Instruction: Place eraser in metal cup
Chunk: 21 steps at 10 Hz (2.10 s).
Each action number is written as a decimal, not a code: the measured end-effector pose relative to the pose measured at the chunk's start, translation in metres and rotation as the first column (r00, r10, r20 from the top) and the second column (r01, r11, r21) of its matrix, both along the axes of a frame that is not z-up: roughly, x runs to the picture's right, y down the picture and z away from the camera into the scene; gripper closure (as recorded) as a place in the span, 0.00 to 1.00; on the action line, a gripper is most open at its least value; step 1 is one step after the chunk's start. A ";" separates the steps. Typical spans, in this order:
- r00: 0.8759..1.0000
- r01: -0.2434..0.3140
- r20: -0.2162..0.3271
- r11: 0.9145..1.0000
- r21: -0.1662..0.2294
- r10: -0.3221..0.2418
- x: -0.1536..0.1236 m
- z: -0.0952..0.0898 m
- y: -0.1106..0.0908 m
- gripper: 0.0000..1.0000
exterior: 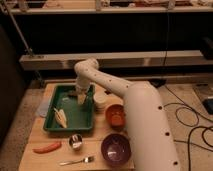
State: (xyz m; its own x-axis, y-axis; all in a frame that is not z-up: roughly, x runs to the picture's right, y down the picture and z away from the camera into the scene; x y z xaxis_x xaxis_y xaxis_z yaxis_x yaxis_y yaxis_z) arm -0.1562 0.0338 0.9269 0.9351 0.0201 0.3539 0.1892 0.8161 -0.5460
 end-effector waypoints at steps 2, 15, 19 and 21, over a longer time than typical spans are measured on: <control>0.999 -0.004 -0.035 0.999 0.034 0.005 0.019 0.007 -0.013 0.35; 0.999 0.009 -0.049 1.000 -0.014 -0.009 0.006 0.025 -0.007 0.35; 0.997 0.021 -0.078 1.000 -0.016 -0.022 0.005 0.032 0.002 0.35; 0.995 0.023 -0.093 1.000 -0.018 -0.024 0.009 0.036 0.004 0.35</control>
State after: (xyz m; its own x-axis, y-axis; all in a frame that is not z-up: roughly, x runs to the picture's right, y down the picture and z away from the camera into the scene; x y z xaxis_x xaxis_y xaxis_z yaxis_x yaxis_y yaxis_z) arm -0.1472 0.0381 0.9625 0.9643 0.0030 0.2649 0.1557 0.8025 -0.5760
